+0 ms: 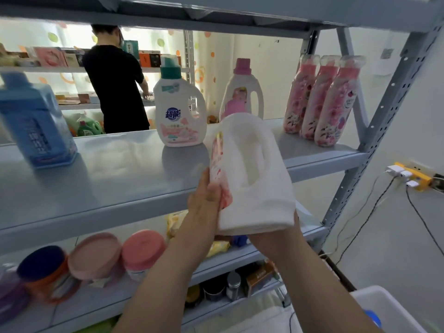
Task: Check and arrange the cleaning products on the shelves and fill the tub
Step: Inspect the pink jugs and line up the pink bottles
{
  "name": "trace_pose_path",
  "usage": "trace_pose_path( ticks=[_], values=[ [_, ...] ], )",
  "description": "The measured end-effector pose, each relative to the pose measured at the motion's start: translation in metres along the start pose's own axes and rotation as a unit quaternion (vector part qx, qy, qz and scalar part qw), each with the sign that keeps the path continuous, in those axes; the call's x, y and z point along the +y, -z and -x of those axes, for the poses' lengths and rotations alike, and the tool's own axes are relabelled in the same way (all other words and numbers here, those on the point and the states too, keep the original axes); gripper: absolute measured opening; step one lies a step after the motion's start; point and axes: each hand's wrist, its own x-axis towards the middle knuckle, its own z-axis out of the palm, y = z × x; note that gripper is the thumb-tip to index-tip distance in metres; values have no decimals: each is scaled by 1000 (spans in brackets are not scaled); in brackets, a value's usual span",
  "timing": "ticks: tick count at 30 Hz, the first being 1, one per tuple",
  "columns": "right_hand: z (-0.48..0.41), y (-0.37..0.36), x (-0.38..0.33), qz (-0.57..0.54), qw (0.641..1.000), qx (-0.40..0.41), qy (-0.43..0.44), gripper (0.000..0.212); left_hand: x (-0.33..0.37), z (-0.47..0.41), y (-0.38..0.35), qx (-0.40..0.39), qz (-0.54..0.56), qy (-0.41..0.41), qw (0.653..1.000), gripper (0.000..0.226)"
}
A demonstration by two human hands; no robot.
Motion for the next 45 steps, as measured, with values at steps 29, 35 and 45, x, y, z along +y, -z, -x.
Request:
trace_pose_path(
  ticks=[29, 35, 45],
  values=[
    [20, -16, 14, 228, 971, 73, 5, 59, -32, 67, 53, 136, 134, -104, 976, 54],
    [30, -15, 17, 252, 968, 17, -4, 69, -44, 71, 55, 135, 136, -83, 978, 59],
    [35, -17, 34, 227, 971, -64, -47, 49, -48, 58, 46, 93, 216, 88, 968, 34]
  ],
)
